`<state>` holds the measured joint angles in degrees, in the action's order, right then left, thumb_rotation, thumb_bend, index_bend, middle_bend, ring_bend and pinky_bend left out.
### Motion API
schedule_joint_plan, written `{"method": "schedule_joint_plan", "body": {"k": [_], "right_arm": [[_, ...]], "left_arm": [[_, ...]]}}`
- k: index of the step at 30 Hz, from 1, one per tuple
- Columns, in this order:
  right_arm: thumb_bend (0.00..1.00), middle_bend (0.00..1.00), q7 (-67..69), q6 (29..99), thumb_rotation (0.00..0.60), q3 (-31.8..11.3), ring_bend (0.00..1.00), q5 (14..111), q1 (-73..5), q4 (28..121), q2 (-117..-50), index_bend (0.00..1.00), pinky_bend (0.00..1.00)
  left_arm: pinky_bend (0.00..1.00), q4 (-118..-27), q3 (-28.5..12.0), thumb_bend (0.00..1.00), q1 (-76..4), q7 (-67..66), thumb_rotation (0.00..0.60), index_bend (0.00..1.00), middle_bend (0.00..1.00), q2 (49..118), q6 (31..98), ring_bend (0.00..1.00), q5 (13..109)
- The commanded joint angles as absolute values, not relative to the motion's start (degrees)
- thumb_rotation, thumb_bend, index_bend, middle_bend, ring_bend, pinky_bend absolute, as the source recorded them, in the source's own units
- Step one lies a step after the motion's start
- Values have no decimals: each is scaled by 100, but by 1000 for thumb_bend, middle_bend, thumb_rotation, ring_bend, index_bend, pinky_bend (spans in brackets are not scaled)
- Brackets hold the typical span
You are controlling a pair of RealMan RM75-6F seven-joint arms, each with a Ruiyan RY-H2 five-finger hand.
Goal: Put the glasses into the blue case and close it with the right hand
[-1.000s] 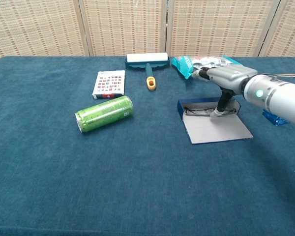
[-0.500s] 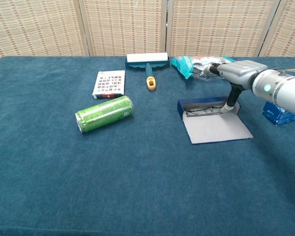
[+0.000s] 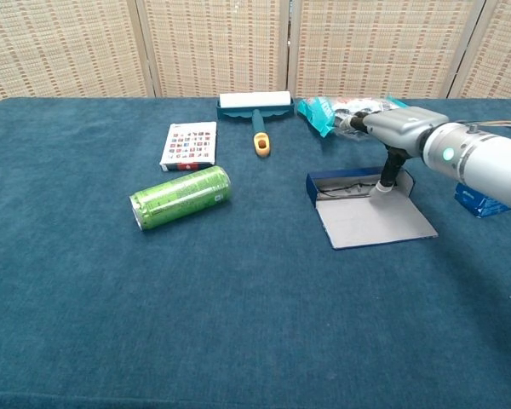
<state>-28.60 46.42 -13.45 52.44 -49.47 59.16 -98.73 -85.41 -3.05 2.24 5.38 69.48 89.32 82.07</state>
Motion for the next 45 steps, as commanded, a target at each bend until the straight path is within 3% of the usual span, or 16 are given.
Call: {"method": "schedule_joint_plan", "body": {"k": [1, 8, 14, 28, 45], "right_arm": [[37, 0, -2747, 4859, 600, -1254, 0, 5418, -4780, 6246, -9712, 0, 0], [85, 0, -2343, 5748, 600, -781, 0, 6320, -4143, 7291, -9168, 0, 0], [96, 0, -2119, 6223, 600, -450, 0, 6791, -3701, 7659, -8946, 0, 0], [105, 0, -1769, 5977, 600, -311, 0, 7094, -3522, 6975, -9284, 0, 0], [105, 0, -1728, 5714, 600, -510, 0, 7138, -3568, 6587, -9492, 0, 0]], "left_arm": [[0, -8534, -302, 410, 227, 548, 600, 0, 0, 6948, 8928, 0, 8205], [0, -8562, -295, 410, 207, 526, 600, 0, 0, 6944, 8953, 0, 8295], [0, -8605, -262, 410, 180, 465, 600, 0, 0, 6955, 8933, 0, 8373], [0, -8610, -228, 411, 186, 413, 600, 0, 0, 6974, 8921, 0, 8389], [0, -8576, -245, 410, 169, 420, 600, 0, 0, 7000, 8896, 0, 8366]]}}
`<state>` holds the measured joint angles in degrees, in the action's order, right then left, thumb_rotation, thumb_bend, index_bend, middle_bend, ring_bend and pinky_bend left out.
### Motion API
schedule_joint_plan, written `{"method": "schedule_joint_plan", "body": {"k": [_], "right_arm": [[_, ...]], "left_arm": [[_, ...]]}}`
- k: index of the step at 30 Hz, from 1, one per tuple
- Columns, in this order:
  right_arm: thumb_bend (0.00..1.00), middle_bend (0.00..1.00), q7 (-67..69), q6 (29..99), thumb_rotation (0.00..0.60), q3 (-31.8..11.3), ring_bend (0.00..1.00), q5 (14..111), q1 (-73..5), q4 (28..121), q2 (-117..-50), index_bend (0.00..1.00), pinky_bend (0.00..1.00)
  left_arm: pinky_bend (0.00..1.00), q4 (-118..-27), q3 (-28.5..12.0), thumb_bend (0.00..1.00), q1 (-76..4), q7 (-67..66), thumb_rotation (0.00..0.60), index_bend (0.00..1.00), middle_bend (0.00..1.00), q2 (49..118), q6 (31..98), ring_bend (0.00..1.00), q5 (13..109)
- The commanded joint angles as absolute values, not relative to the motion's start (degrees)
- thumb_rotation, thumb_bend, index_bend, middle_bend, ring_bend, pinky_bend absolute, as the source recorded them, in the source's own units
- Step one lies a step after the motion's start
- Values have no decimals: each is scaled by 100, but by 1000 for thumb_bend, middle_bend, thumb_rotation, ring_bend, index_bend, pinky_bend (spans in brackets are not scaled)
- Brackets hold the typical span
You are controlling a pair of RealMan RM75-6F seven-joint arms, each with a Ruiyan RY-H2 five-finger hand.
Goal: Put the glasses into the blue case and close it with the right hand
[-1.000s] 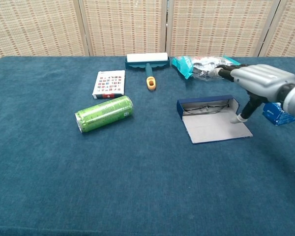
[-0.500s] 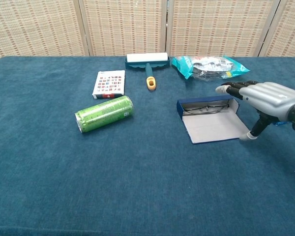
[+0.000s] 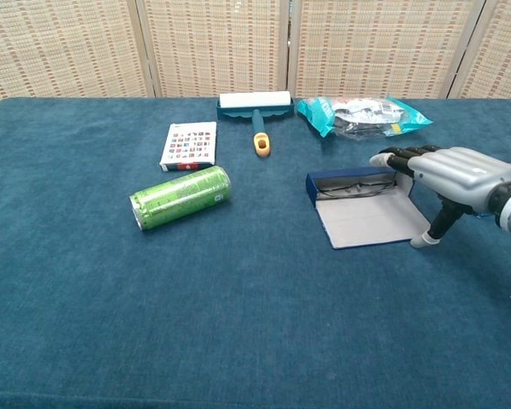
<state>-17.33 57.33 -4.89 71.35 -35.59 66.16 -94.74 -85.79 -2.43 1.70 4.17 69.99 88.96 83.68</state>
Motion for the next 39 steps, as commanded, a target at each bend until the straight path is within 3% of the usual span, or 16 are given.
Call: {"method": "schedule_joint_plan", "body": {"k": [1, 12, 19, 39], "right_arm": [[105, 0, -1725, 5699, 600, -518, 0, 7142, -3575, 6567, -9501, 0, 0], [204, 0, -1612, 5607, 600, -567, 0, 7263, -3621, 6268, -9676, 0, 0], [323, 0, -1494, 5647, 600, -610, 0, 7359, -3615, 6240, -9668, 0, 0], [335, 4, -1529, 5476, 600, -950, 0, 7272, -3879, 6222, -9624, 5, 0]], "left_arm": [[0, -8573, -245, 410, 169, 422, 600, 0, 0, 7003, 8894, 0, 8365], [0, -8514, -239, 410, 185, 472, 600, 0, 0, 7029, 8873, 0, 8326], [0, -8499, -236, 410, 198, 497, 600, 0, 0, 7029, 8882, 0, 8324], [0, -8421, -241, 410, 208, 532, 600, 0, 0, 7062, 8823, 0, 8254]]}}
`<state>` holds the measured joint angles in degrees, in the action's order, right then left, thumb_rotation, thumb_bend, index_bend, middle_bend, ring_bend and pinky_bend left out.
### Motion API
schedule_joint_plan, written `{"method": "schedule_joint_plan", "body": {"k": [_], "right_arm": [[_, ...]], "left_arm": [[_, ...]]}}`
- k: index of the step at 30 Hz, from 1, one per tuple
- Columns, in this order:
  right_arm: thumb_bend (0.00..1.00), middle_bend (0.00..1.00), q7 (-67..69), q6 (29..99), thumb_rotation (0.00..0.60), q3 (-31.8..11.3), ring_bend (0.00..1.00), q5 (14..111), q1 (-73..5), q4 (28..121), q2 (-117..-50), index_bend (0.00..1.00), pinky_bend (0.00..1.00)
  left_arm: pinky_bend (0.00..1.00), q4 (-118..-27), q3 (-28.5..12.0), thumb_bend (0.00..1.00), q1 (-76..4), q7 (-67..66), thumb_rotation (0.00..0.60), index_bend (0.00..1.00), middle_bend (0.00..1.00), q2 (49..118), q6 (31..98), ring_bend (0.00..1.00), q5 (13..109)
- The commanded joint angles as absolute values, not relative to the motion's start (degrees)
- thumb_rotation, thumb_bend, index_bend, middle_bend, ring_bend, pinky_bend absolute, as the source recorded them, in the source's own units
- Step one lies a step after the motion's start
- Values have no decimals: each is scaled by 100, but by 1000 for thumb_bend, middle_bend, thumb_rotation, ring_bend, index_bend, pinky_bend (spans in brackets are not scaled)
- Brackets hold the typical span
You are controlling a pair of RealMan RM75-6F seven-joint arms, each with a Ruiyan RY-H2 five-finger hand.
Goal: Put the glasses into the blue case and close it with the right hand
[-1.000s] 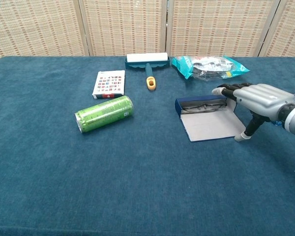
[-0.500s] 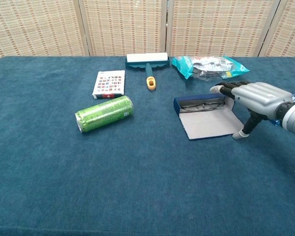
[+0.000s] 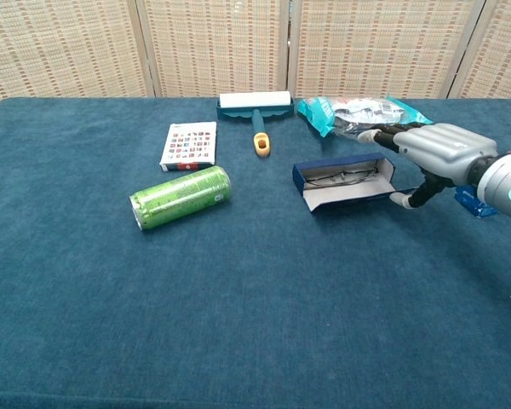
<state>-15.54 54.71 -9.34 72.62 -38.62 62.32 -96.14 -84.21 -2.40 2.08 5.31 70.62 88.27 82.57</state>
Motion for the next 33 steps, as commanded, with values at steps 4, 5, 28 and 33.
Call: {"method": "schedule_joint_plan", "body": {"k": [4, 5, 28, 33], "right_arm": [[338, 45, -1402, 5472, 600, -911, 0, 7376, -3907, 6245, -9647, 129, 0], [338, 56, -1399, 5468, 600, -884, 0, 7405, -3908, 6238, -9653, 170, 0], [368, 204, -1089, 5551, 600, -743, 0, 7688, -3904, 5885, -9853, 541, 0], [406, 242, -1020, 5651, 600, -727, 0, 7777, -3886, 5874, -9863, 594, 0]], "left_arm": [[0, -8417, -236, 411, 201, 518, 600, 0, 0, 7073, 8808, 0, 8260], [0, -8417, -237, 410, 200, 518, 600, 0, 0, 7075, 8799, 0, 8253], [0, -8392, -243, 410, 189, 537, 600, 0, 0, 7092, 8767, 0, 8245], [0, -8393, -248, 411, 190, 544, 600, 0, 0, 7092, 8778, 0, 8248]]}}
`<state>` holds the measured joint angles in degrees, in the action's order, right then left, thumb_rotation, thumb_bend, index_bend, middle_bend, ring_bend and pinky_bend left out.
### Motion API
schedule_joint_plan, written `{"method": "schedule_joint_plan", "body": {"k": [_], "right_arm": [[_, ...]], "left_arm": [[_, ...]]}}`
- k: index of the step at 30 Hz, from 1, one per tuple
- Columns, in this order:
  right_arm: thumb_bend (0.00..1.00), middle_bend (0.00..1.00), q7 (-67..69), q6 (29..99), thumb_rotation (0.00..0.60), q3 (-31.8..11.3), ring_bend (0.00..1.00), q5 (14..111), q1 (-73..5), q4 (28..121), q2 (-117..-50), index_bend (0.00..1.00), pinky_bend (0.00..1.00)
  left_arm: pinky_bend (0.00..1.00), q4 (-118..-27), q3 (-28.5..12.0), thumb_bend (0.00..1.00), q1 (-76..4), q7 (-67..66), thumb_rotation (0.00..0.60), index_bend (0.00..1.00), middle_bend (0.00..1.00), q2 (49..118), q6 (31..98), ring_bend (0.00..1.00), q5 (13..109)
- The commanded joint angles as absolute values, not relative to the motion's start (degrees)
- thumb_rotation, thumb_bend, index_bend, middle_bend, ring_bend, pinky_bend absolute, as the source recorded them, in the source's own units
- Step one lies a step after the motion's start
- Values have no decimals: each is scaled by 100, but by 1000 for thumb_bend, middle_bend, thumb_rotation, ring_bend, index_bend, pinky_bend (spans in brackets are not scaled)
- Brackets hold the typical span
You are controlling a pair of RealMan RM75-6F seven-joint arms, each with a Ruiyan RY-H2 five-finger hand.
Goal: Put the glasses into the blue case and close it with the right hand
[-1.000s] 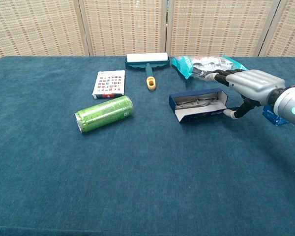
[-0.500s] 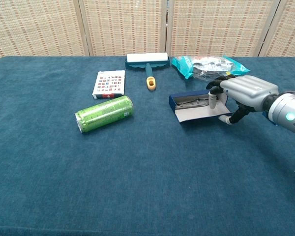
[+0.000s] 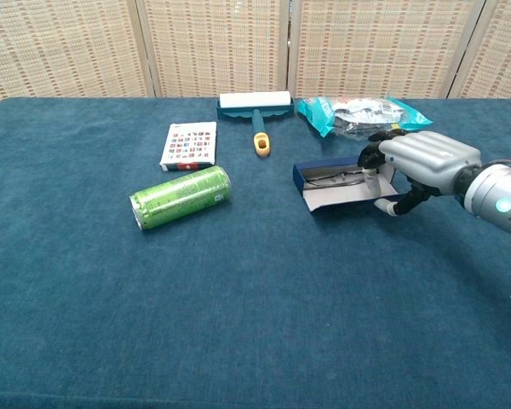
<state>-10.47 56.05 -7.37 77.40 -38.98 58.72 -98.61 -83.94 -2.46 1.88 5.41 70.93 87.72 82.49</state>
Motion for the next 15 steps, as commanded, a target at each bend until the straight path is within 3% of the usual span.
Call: {"method": "schedule_joint_plan", "body": {"k": [1, 7, 15], "right_arm": [[424, 255, -999, 5690, 600, -709, 0, 7812, -3869, 5898, -9850, 610, 0], [446, 275, -1020, 5981, 600, -537, 0, 7990, -3650, 6263, -9610, 636, 0], [449, 281, -1199, 6473, 600, -90, 10, 8291, -3129, 7430, -8822, 641, 0]], "left_arm": [[0, -8392, -248, 410, 194, 545, 600, 0, 0, 7091, 8782, 0, 8247], [0, -8385, -244, 411, 197, 568, 600, 0, 0, 7091, 8783, 0, 8253], [0, -8420, -240, 410, 158, 554, 600, 0, 0, 7091, 8787, 0, 8335]]}}
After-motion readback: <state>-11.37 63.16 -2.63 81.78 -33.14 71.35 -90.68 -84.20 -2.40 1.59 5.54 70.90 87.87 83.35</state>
